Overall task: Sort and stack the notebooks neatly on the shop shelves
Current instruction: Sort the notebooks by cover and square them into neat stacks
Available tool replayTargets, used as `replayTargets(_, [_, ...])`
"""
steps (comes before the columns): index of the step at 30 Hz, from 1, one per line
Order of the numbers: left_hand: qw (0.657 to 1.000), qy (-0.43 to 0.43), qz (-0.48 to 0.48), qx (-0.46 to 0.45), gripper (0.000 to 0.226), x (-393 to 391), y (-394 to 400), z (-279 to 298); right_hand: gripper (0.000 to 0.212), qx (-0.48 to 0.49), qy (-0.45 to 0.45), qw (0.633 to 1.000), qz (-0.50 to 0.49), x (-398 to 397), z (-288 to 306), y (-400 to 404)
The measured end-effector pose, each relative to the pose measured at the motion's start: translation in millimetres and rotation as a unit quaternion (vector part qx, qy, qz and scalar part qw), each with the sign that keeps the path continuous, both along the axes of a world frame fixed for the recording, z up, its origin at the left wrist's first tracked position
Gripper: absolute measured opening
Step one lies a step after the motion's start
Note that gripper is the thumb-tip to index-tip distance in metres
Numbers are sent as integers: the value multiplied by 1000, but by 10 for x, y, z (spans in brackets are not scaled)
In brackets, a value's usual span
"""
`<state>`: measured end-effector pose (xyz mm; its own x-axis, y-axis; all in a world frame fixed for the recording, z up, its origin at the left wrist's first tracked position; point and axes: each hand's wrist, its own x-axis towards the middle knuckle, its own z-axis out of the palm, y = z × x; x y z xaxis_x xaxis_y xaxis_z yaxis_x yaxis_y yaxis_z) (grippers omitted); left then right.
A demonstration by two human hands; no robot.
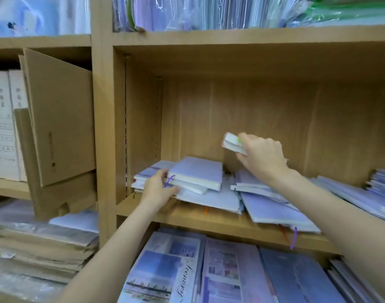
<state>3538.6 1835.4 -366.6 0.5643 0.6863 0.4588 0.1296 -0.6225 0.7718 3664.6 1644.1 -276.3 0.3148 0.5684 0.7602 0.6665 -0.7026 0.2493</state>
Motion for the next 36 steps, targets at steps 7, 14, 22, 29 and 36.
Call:
replayTargets(7, [997, -52, 47, 33, 56, -43, 153, -111, 34, -70, -62, 993, 65, -295, -227, 883])
replayTargets(14, [1000, 19, 4, 3, 57, -105, 295, -61, 75, -198, 258, 930, 170, 46, -243, 585])
replayTargets(22, [995, -49, 14, -81, 53, -46, 230, -19, 85, -213, 239, 942, 99, 270, -394, 345])
replayTargets(29, [980, -107, -51, -162, 47, -112, 59, -26, 78, -246, 162, 952, 81, 87, -288, 376])
replayTargets(36, [995, -58, -27, -71, 60, -103, 17, -57, 55, -266, 80, 954, 116, -162, -245, 536])
